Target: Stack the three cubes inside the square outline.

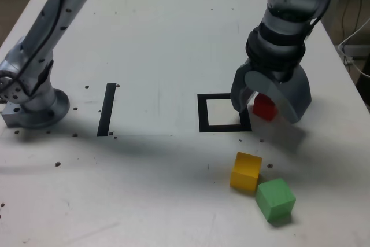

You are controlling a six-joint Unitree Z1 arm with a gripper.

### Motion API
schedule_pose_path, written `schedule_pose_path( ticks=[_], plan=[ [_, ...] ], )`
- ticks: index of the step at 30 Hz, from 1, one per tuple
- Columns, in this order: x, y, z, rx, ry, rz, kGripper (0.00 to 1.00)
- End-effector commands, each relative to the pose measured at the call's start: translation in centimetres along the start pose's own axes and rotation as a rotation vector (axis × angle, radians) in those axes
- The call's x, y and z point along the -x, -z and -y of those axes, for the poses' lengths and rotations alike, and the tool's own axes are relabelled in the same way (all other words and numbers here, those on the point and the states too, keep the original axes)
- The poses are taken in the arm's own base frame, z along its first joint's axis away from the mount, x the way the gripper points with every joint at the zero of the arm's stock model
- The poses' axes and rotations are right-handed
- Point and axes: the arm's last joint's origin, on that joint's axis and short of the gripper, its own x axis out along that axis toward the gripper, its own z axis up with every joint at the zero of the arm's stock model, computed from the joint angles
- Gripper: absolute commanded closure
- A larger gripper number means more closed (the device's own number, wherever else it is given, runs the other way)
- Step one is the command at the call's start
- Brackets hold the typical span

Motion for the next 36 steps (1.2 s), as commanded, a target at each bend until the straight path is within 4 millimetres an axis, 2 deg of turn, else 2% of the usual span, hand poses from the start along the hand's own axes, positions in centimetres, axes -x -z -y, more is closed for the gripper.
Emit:
schedule_pose_path(
  ticks=[1, 8, 12, 26, 29, 36],
  plan=[
    [-0.02, -0.24, -0.05, -0.007, 0.005, -0.001, 0.06],
    [0.1, -0.69, -0.19, -0.029, 0.021, 0.018, 0.14],
    [0.03, -0.91, -0.31, -0.036, 0.021, 0.023, 0.22],
    [-0.5, -0.85, -0.72, -0.025, 0.005, 0.007, 0.68],
    [-0.48, -0.84, -0.69, -0.029, 0.01, 0.008, 0.72],
    [-0.51, -0.8, -0.63, -0.034, 0.019, 0.006, 0.72]
  ],
)
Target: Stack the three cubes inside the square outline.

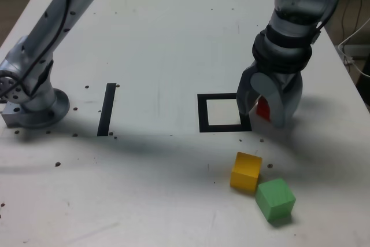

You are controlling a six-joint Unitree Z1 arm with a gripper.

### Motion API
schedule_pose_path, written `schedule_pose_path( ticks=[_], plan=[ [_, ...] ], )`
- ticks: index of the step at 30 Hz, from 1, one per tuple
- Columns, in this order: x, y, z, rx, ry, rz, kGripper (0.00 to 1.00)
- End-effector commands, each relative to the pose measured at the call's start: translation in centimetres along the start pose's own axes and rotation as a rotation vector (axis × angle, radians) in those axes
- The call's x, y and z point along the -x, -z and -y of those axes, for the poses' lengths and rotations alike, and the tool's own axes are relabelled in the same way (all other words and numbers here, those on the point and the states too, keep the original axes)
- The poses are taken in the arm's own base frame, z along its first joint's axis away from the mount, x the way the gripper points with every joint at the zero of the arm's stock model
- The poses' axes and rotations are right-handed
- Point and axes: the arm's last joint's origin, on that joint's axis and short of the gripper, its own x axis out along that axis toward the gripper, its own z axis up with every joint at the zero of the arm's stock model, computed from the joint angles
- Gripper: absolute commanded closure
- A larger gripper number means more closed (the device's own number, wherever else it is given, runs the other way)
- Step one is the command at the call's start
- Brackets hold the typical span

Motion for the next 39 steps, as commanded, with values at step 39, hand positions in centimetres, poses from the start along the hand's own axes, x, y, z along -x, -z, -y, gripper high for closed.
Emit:
schedule_pose_path(
  ticks=[39],
  plan=[
    [2.5, 5.2, 3.8, 0.502, 0.154, 0.021, 0.72]
  ],
)
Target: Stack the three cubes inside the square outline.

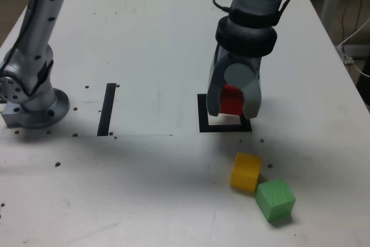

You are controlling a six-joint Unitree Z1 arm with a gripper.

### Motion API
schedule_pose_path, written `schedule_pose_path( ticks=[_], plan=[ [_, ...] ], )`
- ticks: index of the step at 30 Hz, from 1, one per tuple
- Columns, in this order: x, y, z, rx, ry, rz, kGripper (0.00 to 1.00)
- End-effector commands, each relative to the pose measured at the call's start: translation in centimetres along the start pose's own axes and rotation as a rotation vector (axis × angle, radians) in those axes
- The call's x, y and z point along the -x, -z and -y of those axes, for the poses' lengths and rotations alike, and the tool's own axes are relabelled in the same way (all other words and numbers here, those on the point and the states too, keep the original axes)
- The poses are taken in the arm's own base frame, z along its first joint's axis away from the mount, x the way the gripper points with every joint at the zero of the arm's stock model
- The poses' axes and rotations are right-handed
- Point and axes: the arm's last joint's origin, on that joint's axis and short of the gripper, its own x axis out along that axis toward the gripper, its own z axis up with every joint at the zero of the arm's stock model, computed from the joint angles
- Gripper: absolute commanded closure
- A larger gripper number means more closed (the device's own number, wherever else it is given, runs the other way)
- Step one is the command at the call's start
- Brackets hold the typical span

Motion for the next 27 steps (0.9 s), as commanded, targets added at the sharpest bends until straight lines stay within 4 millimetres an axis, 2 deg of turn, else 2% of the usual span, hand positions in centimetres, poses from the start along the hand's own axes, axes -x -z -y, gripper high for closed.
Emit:
schedule_pose_path(
  ticks=[1, 14, 23, 25, 27],
  plan=[
    [-0.1, 0.1, 0.1, 0.013, 0.005, 0.015, 0.72],
    [-2.3, 0.1, -1.3, 0.058, 0.003, 0.014, 0.72],
    [-2.8, 0.2, -1.9, 0.07, -0.009, 0.015, 0.72],
    [-2.9, 0.2, -1.9, 0.067, -0.009, 0.016, 0.69],
    [-3.0, 0.2, -1.9, 0.062, -0.009, 0.017, 0.57]
  ],
)
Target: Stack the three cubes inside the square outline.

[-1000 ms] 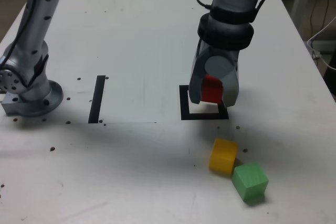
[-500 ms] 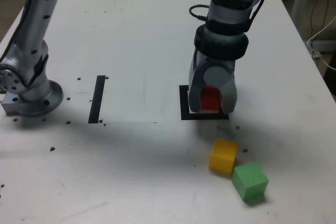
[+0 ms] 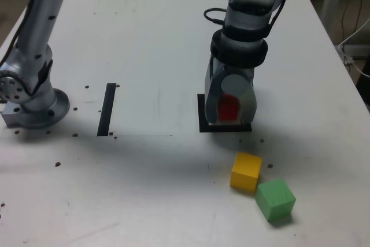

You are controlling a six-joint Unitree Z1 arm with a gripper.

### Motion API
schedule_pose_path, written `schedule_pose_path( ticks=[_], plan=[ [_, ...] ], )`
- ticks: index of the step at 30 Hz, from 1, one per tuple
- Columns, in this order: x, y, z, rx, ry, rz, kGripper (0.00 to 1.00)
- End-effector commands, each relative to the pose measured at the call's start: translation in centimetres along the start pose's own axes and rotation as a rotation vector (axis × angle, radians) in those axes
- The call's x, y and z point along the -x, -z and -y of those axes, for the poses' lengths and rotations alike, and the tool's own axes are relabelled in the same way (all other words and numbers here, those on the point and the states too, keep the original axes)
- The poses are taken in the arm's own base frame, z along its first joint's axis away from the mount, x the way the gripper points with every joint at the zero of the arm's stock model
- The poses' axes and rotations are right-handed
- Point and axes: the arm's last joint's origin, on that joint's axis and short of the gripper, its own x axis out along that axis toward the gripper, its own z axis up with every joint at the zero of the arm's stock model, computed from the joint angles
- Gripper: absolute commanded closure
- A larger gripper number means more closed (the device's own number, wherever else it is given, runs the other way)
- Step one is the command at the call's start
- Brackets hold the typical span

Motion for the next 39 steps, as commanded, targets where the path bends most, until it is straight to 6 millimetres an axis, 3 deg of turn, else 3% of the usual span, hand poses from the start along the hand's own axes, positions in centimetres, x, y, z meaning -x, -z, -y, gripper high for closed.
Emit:
schedule_pose_path(
  ticks=[1, 4, 7, 14, 25, 31, 39],
  plan=[
    [-0.1, 0.0, -0.1, -0.007, 0.0, 0.003, 0.48],
    [-0.3, 0.1, -0.1, -0.014, 0.003, 0.002, 0.16],
    [-0.5, 0.2, -0.1, -0.016, 0.003, 0.001, 0.02],
    [0.0, 0.9, -0.2, -0.007, -0.017, 0.029, 0.01],
    [3.1, 3.0, 0.4, 0.004, -0.141, 0.095, 0.01],
    [4.5, 3.0, 2.5, -0.064, -0.172, 0.09, 0.01],
    [5.1, 2.2, 7.6, -0.176, -0.176, 0.092, 0.01]
  ],
)
